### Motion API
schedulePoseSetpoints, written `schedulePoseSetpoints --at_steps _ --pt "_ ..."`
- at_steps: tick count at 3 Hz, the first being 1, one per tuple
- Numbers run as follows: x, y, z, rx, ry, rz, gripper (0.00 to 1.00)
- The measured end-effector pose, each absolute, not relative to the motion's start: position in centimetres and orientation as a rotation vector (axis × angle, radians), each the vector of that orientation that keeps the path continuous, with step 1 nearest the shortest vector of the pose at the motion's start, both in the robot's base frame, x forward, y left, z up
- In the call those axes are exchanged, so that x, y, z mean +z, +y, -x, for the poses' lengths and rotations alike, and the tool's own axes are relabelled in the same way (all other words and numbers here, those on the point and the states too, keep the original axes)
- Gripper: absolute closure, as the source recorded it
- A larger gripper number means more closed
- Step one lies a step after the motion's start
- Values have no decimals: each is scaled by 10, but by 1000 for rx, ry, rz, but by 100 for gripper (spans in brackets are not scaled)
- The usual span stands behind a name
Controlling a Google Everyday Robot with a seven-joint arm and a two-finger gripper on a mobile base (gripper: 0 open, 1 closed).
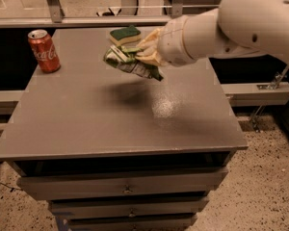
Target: Move green jalapeno chip bag near coke can
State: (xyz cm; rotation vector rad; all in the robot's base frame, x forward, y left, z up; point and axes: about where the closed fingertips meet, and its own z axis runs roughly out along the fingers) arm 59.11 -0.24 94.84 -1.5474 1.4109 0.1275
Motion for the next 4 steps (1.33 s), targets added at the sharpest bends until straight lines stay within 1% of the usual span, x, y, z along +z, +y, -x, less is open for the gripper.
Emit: schedulePoseSetpoints --at_steps 2,4 --pt "946 72 -656 -26 1250 1585 100" --pt "922 131 -696 -101 1164 1627 100"
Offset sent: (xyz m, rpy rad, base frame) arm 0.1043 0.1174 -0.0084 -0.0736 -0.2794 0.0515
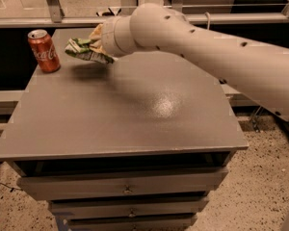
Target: Move green jalapeno chip bag near coke can
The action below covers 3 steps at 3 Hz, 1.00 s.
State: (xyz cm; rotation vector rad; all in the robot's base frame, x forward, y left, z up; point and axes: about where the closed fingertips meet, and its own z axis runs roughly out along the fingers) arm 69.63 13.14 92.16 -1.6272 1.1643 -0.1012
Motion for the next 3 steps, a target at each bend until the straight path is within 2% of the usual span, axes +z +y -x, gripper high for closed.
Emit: schedulePoseSetpoints --at_steps 1,3 --pt "903 149 -709 -113 1158 1647 100" --pt "879 169 -710 -84 1170 1669 58"
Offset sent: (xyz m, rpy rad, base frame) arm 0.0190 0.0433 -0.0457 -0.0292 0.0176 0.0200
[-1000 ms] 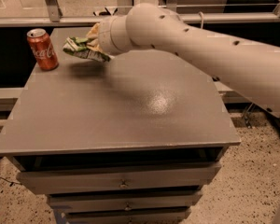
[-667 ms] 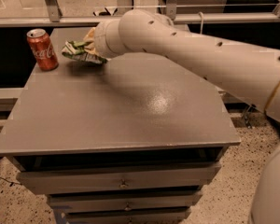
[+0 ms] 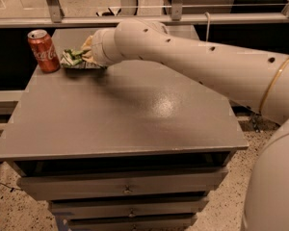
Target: Move green jalapeno chip bag near coke can
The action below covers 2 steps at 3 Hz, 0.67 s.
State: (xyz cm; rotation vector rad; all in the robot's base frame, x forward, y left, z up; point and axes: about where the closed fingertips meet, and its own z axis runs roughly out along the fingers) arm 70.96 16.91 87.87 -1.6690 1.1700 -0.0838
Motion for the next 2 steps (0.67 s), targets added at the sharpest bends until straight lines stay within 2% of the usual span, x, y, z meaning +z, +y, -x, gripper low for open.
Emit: schedulePoseSetpoints --at_steps 2 --pt "865 172 -706 -58 1185 1681 12"
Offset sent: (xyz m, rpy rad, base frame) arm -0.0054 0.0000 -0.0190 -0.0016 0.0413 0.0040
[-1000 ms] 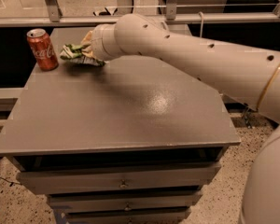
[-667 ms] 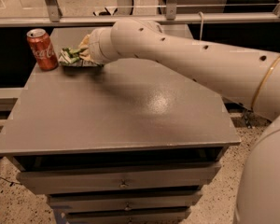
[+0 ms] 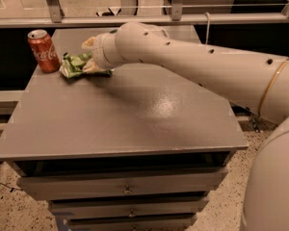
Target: Move green jalapeno chip bag near coke can
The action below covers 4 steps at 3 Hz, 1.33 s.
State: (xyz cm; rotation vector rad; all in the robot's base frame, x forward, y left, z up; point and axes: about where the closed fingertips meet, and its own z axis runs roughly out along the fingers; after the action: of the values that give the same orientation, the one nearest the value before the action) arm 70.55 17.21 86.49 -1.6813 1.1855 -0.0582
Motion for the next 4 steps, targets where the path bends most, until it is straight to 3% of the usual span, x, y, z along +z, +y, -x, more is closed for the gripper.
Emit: schedulePoseSetpoints --at_steps 1,4 --pt "867 171 -702 -48 1183 1674 0" --pt "875 169 -702 -37 1184 1670 0"
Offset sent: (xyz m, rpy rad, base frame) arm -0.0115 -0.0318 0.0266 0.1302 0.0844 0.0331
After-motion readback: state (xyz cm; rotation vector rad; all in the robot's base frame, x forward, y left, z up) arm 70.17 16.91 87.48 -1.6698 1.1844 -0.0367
